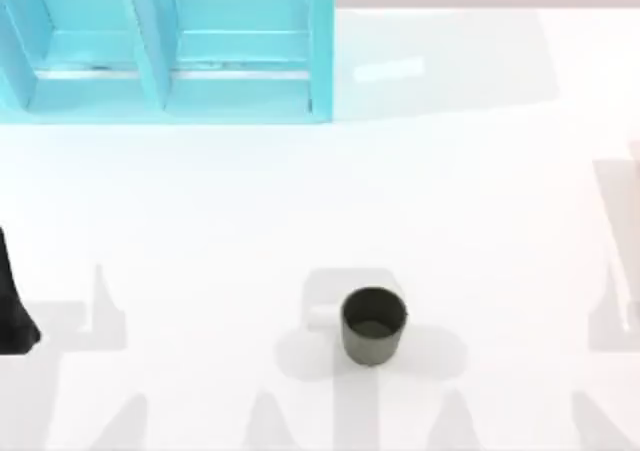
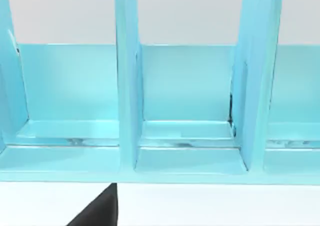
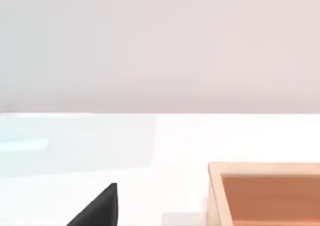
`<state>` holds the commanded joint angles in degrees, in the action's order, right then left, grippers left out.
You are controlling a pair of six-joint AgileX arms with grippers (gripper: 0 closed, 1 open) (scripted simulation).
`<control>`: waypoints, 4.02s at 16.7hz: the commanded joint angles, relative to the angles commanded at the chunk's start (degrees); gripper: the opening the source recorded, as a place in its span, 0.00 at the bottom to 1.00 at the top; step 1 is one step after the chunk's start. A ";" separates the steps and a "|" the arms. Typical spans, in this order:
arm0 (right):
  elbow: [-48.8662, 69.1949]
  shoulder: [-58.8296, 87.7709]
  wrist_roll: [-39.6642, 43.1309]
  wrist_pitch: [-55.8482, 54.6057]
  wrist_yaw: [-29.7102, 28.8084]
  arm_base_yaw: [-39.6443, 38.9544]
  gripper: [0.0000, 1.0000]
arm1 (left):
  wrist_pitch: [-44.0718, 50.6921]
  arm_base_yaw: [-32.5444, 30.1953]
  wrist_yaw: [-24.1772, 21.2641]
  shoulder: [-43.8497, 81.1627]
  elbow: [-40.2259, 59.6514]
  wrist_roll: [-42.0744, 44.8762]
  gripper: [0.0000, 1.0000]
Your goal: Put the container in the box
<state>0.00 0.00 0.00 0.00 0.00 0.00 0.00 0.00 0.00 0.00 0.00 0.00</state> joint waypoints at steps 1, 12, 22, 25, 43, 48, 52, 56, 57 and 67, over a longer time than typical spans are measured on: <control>0.00 0.00 0.00 0.00 0.00 0.00 1.00 | 0.00 0.00 0.00 0.00 0.00 0.00 1.00; 22.08 28.92 -13.87 20.21 -0.37 -16.09 1.00 | 0.00 0.00 0.00 0.00 0.00 0.00 1.00; 66.18 75.71 -33.58 49.92 -0.71 -35.88 1.00 | 0.00 0.00 0.00 0.00 0.00 0.00 1.00; 77.80 88.45 -37.68 58.37 -0.54 -39.07 1.00 | 0.00 0.00 0.00 0.00 0.00 0.00 1.00; 93.35 113.16 -43.83 70.47 0.03 -42.91 1.00 | 0.00 0.00 0.00 0.00 0.00 0.00 1.00; 83.61 116.08 -44.10 56.87 0.01 -43.13 1.00 | 0.00 0.00 0.00 0.00 0.00 0.00 1.00; 80.58 116.93 -44.19 53.58 0.00 -43.20 1.00 | 0.00 0.00 0.00 0.00 0.00 0.00 1.00; 80.58 116.93 -44.19 53.58 0.00 -43.20 0.85 | 0.00 0.00 0.00 0.00 0.00 0.00 1.00; 80.58 116.93 -44.19 53.58 0.00 -43.20 0.77 | 0.00 0.00 0.00 0.00 0.00 0.00 1.00; 80.58 116.93 -44.19 53.58 0.00 -43.20 0.02 | 0.00 0.00 0.00 0.00 0.00 0.00 1.00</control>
<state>80.58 116.93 -44.19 53.58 0.00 -43.20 0.00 0.00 0.00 0.00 0.00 0.00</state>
